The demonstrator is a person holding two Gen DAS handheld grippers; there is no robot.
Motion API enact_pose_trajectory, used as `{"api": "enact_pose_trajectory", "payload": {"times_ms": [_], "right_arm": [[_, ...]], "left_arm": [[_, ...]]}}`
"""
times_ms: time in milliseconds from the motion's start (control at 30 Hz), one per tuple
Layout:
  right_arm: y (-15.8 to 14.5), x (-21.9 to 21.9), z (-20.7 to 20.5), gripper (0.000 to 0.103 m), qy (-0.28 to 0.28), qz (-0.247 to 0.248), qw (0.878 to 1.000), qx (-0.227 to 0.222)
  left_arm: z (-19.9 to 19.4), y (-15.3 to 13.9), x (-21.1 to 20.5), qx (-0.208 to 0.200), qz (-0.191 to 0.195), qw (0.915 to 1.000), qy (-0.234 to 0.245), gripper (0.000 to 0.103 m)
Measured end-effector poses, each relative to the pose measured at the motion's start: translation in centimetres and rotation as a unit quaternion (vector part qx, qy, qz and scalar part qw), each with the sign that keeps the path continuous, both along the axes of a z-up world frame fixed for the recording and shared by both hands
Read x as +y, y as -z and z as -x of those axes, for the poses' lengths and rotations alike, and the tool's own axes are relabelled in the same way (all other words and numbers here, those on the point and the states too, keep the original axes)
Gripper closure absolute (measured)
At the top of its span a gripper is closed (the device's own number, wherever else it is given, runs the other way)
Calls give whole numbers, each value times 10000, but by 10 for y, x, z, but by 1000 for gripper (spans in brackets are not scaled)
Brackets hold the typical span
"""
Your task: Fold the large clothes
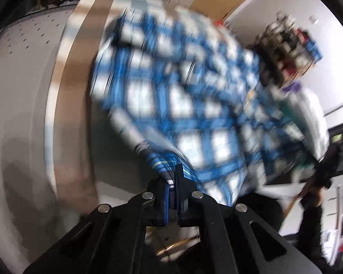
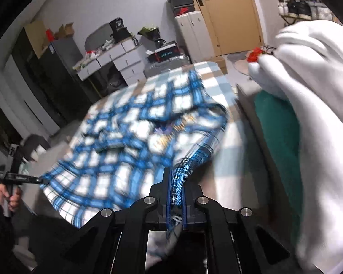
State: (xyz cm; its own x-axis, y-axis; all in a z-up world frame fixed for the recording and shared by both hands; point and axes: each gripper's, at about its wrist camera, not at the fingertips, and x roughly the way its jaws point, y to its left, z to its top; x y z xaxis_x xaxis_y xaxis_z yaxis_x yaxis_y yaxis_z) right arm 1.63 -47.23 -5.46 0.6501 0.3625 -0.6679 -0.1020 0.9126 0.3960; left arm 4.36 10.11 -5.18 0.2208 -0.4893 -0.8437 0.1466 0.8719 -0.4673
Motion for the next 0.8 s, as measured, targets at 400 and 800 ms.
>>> {"api": "enact_pose_trajectory", "payload": {"times_ms": [400, 800], "right_arm": [[-47, -18, -250, 96, 885, -342, 9886, 1170], [68, -56, -375, 86, 1368, 117, 9485, 2856]], "left_arm": [[-222, -42, 26, 291, 766, 9862, -1439, 103], [-283, 38, 68, 1072, 709, 9590, -2526, 103]]}}
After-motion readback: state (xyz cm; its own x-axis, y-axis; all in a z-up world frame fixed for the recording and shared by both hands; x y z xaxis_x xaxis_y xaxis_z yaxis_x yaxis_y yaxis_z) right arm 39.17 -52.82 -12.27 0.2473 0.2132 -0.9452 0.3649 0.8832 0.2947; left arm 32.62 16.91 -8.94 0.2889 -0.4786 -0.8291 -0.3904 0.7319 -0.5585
